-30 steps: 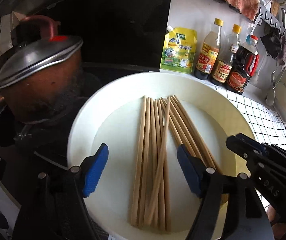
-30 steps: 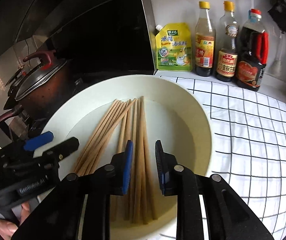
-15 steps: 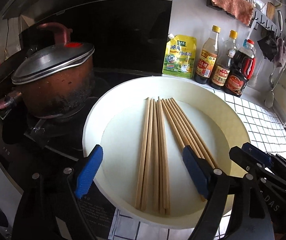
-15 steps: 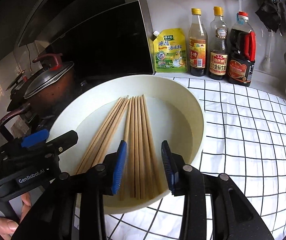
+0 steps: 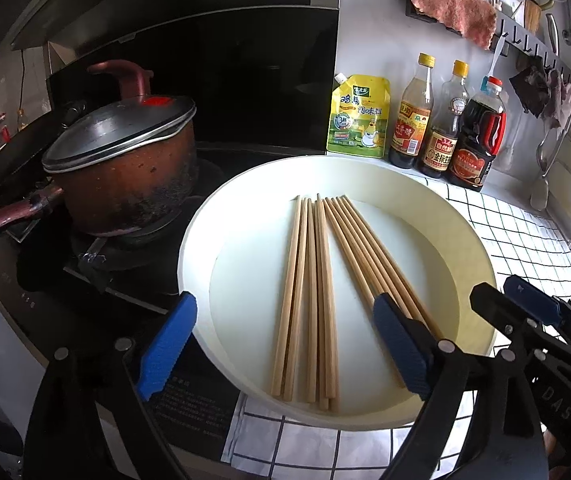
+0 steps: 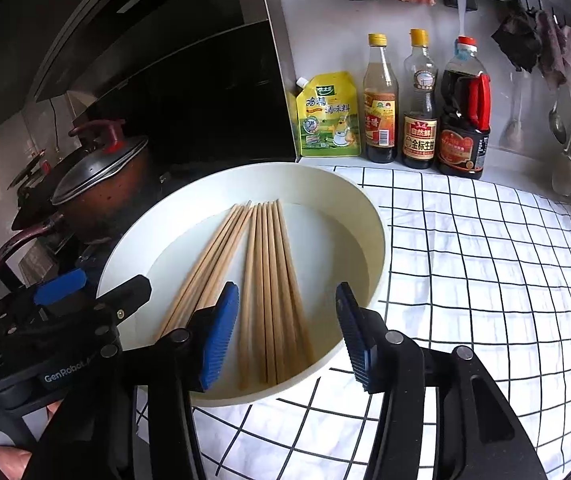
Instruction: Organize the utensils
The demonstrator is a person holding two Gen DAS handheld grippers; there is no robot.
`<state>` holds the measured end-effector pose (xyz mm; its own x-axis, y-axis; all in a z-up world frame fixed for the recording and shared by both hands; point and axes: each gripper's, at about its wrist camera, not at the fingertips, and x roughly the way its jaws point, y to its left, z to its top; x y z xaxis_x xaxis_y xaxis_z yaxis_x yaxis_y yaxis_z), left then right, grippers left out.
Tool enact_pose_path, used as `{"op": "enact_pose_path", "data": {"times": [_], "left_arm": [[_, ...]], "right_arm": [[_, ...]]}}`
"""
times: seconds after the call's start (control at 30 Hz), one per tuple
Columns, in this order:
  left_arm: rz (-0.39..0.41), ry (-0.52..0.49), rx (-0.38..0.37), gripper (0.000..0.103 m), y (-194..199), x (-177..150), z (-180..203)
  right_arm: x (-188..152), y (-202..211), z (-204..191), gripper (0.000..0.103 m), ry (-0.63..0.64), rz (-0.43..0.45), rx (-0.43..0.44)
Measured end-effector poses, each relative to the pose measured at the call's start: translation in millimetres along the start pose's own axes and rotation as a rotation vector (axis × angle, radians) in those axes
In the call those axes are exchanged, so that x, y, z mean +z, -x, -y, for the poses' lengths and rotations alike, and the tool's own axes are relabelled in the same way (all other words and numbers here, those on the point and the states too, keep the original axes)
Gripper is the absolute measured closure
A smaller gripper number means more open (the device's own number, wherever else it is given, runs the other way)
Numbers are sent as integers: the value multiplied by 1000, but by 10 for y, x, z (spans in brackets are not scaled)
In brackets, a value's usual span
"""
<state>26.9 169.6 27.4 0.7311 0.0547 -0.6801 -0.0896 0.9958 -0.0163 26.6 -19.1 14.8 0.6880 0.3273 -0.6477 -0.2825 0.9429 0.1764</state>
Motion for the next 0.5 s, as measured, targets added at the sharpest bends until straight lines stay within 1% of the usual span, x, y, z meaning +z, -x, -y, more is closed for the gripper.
{"op": "enact_pose_path", "data": {"times": [0.1, 0.27, 0.5], "left_arm": [[7, -4, 9, 8, 23, -7, -2], [22, -19, 32, 7, 76, -25, 28], [27, -23, 38, 6, 114, -28, 52]], "right_arm": [[-25, 8, 4, 51, 2, 0, -16], [-67, 24, -4, 51, 9, -1, -29], [-75, 84, -6, 49, 7, 14, -38]]}}
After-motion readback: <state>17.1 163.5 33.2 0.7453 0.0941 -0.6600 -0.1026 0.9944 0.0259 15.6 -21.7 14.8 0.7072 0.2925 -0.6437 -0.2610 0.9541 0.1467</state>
